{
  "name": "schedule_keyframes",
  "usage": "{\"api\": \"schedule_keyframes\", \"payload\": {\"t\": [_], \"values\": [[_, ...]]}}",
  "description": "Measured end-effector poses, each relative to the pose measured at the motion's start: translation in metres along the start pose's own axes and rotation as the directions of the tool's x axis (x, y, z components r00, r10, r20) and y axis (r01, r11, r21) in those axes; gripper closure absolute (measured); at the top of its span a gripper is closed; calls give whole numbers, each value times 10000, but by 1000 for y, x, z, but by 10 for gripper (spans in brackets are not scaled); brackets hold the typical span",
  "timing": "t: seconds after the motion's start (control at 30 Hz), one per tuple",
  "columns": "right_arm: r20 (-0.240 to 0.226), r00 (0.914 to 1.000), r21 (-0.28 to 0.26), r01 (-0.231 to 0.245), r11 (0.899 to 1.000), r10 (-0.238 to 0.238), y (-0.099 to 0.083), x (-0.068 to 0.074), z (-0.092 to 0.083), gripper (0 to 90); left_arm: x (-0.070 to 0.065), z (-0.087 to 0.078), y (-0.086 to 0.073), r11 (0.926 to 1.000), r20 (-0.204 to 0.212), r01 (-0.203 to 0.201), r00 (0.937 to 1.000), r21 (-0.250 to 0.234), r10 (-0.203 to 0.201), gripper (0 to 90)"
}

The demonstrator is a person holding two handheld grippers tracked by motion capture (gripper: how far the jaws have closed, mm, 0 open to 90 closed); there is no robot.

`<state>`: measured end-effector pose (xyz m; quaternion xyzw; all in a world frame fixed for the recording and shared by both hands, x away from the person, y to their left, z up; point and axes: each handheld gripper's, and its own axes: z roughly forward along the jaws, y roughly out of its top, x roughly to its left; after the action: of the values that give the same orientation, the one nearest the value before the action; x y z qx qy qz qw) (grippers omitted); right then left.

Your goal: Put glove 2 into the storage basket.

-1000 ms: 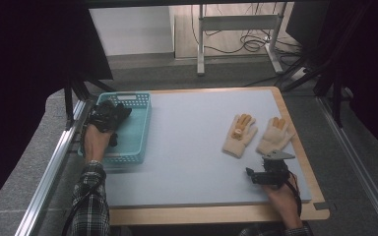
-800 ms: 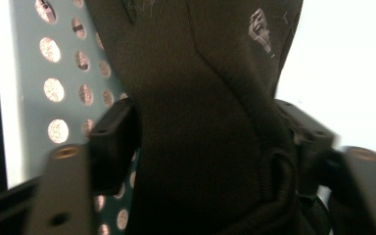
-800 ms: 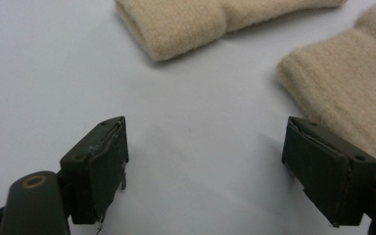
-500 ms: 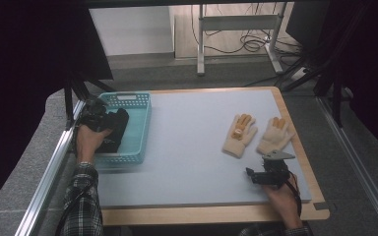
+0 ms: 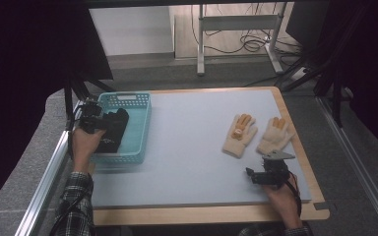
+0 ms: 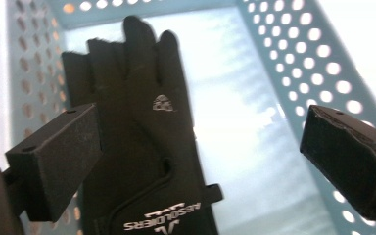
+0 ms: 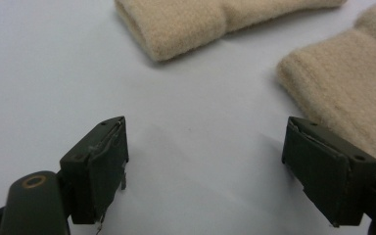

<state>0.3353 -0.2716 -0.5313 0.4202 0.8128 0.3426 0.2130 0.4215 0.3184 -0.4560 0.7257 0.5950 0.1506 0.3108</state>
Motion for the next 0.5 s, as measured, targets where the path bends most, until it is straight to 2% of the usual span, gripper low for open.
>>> {"api": "schedule_keyframes", "payload": {"t": [0.2,0.3,0.37,0.5], "values": [[4,10000,-1,0,10000,0,0,0,0,171,-25,-8,-2,9972,516,-540,9971,-522,567,0],[5,10000,-1,1,10000,-1,0,0,0,171,-40,-12,-2,9935,777,-822,9931,-791,883,0],[4,10000,1,-14,10000,14,0,0,0,171,-52,-14,-2,9896,977,-1079,9883,-951,1171,0],[7,10000,5,-18,10000,18,0,0,0,171,-72,-18,0,9803,1114,-1638,9781,-1102,1760,0]]}}
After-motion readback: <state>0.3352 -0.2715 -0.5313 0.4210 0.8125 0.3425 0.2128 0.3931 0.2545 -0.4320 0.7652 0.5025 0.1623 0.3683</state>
